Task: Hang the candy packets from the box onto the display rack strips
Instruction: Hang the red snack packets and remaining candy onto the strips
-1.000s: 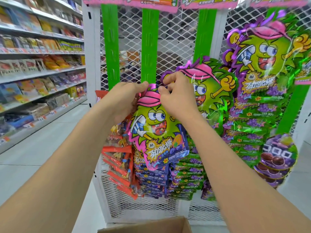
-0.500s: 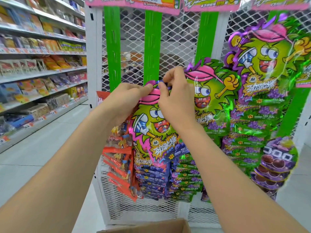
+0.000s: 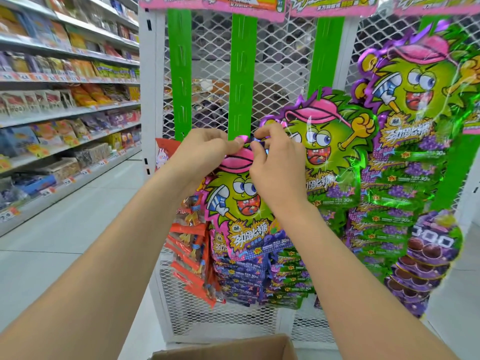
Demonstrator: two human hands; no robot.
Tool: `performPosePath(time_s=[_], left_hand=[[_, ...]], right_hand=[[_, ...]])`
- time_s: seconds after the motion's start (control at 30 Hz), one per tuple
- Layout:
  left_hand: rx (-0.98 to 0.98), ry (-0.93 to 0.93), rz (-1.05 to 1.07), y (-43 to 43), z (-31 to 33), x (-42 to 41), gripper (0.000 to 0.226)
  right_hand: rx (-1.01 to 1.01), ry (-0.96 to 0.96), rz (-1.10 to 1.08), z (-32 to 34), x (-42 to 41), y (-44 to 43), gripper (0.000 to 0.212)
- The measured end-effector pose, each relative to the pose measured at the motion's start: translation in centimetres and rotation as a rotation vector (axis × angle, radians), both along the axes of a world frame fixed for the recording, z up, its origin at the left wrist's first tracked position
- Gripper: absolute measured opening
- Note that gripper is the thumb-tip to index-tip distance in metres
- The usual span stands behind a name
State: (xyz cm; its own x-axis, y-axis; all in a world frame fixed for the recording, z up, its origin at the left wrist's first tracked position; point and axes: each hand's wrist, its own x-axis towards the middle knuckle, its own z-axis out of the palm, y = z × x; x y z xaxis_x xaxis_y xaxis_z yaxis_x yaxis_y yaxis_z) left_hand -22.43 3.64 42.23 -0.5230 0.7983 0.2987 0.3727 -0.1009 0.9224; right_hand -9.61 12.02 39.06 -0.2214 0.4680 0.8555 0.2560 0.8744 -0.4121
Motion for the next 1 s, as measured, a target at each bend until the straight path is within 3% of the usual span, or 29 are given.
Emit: performPosePath(time_s=[0.07,0.23,0.3,0.47,0.63,0.8,1.0], left_hand=[[-0.006,0.026,0.0,0.1,-0.6,0.2,0.068],[0.008,0.093,0.002,-0.5,-0.8,0.6,0.049],[-0.013,-0.023,-0.02,-0.5,-0.8,0.5,0.042],[-0.052,-0.263,-0.035,-1.1,-0.1,0.8,0.049],[-0.031,-0.259,-0.026,-0.9,0.1,1.1,0.028],[-0.06,-0.232,-0.035,-1.0,0.3,0.8,0.041],[-0.028,-0.223,-0.101,-1.6,0.6,1.2,0.03]], right_hand=[[-0.053,-0.024,-0.002,-0.2,0.3,0.1,0.012],[-0.209,0.003,0.041,0.5,1.3,-0.6,0.029],[-0.262,0.029,0.095,0.6,1.6,-0.5,0.032],[-0.232,0.05,0.198,0.1,2.5,-0.1,0.026],[-0.146,0.045,0.227,-0.3,2.9,-0.6,0.024],[-0.09,0.066,0.21,0.8,2.1,-0.7,0.024],[-0.149,0.057,0.174,2.3,0.6,-0.5,0.027]])
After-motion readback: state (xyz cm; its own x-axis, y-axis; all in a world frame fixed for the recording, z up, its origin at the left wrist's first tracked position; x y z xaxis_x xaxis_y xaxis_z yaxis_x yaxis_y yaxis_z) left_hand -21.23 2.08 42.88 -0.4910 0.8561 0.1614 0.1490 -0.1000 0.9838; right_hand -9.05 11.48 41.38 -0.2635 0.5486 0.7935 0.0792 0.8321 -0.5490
